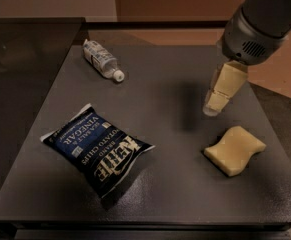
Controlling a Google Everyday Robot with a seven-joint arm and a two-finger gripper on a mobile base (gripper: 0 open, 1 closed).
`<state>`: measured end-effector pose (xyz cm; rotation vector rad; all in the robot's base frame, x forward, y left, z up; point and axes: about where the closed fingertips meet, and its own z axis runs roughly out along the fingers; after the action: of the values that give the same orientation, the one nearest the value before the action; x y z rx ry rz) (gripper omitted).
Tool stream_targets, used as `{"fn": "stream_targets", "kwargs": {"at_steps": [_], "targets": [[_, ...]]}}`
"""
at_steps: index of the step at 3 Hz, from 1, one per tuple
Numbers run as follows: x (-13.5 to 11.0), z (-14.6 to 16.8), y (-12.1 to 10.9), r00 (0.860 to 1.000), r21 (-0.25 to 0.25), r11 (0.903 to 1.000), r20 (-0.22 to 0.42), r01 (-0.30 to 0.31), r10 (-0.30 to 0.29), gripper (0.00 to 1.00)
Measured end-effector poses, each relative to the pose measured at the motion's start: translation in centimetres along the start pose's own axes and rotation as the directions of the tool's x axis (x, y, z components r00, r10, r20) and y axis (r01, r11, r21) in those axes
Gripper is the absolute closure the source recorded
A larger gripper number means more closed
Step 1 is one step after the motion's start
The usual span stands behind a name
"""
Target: Pick blue plastic bottle
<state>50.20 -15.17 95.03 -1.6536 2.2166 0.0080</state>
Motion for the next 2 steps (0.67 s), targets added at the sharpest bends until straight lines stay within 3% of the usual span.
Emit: {"fn": "stream_targets", "kwargs": {"at_steps": [2], "targets": [[-7.0, 5.1, -5.3, 0.991, -0.068, 0.9909, 0.063, -0.116, 0.12, 0.0]]}}
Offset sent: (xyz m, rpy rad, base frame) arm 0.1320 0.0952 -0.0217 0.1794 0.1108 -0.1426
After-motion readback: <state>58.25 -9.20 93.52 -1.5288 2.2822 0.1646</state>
